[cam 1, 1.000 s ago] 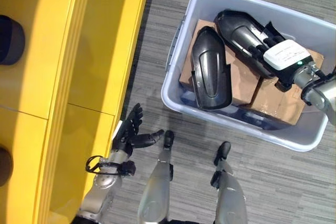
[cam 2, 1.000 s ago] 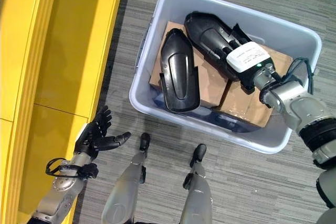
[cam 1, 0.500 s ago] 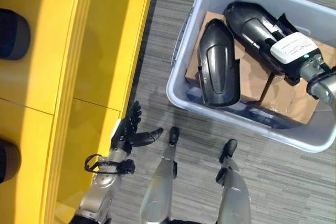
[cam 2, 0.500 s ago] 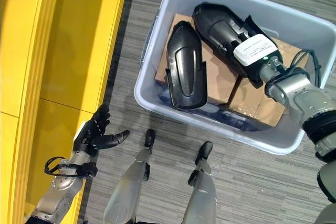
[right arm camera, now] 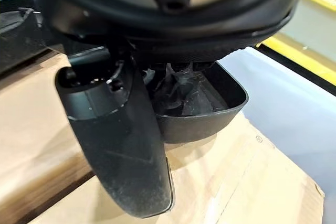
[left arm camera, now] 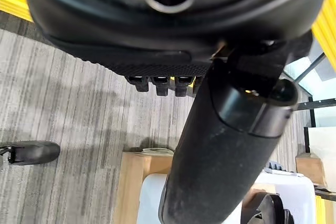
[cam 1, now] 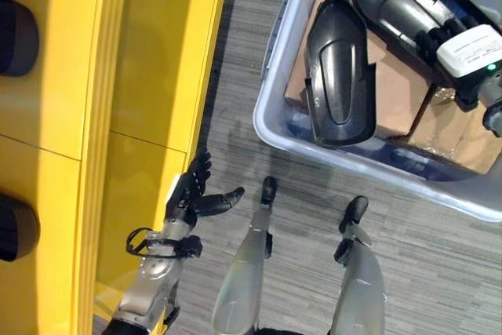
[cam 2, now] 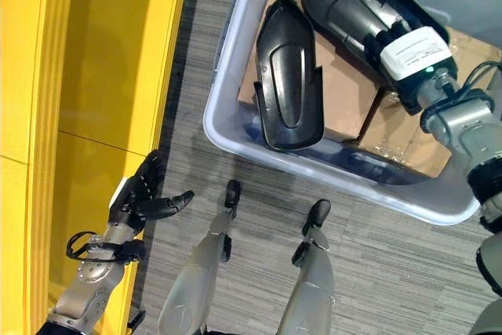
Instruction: Move parts from the plastic box to the shelf.
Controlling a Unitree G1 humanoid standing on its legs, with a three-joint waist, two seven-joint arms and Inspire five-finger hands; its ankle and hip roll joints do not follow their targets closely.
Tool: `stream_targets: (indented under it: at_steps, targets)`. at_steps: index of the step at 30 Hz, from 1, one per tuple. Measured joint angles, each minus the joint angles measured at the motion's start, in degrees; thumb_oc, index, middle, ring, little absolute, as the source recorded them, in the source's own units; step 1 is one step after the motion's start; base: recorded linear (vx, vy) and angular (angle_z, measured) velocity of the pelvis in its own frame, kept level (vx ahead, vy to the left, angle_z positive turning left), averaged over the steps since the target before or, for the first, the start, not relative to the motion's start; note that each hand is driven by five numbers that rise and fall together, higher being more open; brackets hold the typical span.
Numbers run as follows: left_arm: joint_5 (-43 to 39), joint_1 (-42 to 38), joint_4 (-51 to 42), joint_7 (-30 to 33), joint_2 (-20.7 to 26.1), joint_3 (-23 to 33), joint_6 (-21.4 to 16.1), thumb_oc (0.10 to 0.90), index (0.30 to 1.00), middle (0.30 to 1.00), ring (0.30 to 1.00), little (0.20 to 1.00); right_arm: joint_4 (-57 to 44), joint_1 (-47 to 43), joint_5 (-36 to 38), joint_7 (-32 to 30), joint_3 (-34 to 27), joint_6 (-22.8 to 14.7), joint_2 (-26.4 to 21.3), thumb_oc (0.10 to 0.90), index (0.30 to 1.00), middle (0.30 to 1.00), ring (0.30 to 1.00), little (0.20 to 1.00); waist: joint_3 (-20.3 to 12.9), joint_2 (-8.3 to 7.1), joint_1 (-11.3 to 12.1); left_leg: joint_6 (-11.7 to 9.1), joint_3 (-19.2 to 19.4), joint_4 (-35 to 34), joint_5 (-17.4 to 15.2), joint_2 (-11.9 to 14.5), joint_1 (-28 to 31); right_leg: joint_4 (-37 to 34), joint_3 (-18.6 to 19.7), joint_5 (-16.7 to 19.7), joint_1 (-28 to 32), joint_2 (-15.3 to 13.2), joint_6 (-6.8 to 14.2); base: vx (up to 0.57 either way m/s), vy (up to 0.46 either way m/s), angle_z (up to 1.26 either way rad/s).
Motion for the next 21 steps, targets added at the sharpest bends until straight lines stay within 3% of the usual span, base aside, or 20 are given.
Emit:
stream_targets:
  at_steps: [3, 4, 5, 12, 21]
  targets:
    - [0.00, 0.03, -0.05, 0.75, -0.05, -0.09, -0.06, 0.900, 1.000, 1.000, 1.000, 1.000, 3.79, -2.71, 0.03, -1.57, -0.47, -0.02, 0.70, 0.900, 1.000, 1.000, 1.000, 1.000, -0.05, 0.11, 0.44, -0.14, -0.08, 0.01, 0.66, -0.56, -1.86, 4.04, 0.89, -1.51, -3.79, -0.99, -0.39, -0.01, -0.012, 0.09]
    - [0.00, 0.05, -0.06, 1.07, -0.04, -0.09, -0.08, 0.900, 1.000, 1.000, 1.000, 1.000, 4.44, -3.03, 0.04, -1.63, -1.23, 0.01, 1.03, 0.624, 0.613, 0.613, 0.613, 0.613, -0.07, 0.20, 0.55, -0.25, -0.19, 0.01, 1.08, -0.69, -2.28, 5.33, 1.03, -1.89, -4.73, -1.30, -0.48, -0.01, -0.011, 0.11]
    - [0.00, -0.01, -0.08, 1.14, -0.04, -0.08, -0.11, 0.900, 1.000, 1.000, 1.000, 1.000, 5.31, -3.23, 0.07, -1.67, -1.79, 0.01, 1.55, 0.400, 0.300, 0.300, 0.300, 0.300, -0.07, 0.20, 0.54, -0.31, -0.40, 0.01, 1.18, -0.81, -2.41, 6.02, 1.02, -2.26, -5.11, -1.51, -0.66, 0.00, -0.029, 0.17]
    - [0.03, -0.28, -1.02, 1.29, -0.12, -0.38, -0.26, 0.900, 1.000, 1.000, 1.000, 1.000, 6.44, -3.30, -0.16, -4.55, -6.92, 2.86, 3.21, 0.400, 0.300, 0.300, 0.300, 0.300, -0.53, 0.87, 1.50, -0.25, -1.50, 0.01, 2.05, -0.75, -4.71, 11.53, 1.05, -4.80, -9.42, -2.28, -2.28, 0.00, -0.011, 0.10]
    - [0.05, -1.49, -1.51, 2.33, -0.45, -2.00, -0.82, 0.900, 1.000, 1.000, 1.000, 1.000, 3.68, -1.06, 0.08, -5.94, -10.93, 5.07, 3.45, 0.400, 0.300, 0.300, 0.300, 0.300, -0.83, 1.22, 1.24, -0.51, -1.57, 0.02, 2.43, -0.53, -4.51, 12.28, 0.63, -4.88, -9.17, -2.26, -2.20, 0.00, -0.001, 0.02]
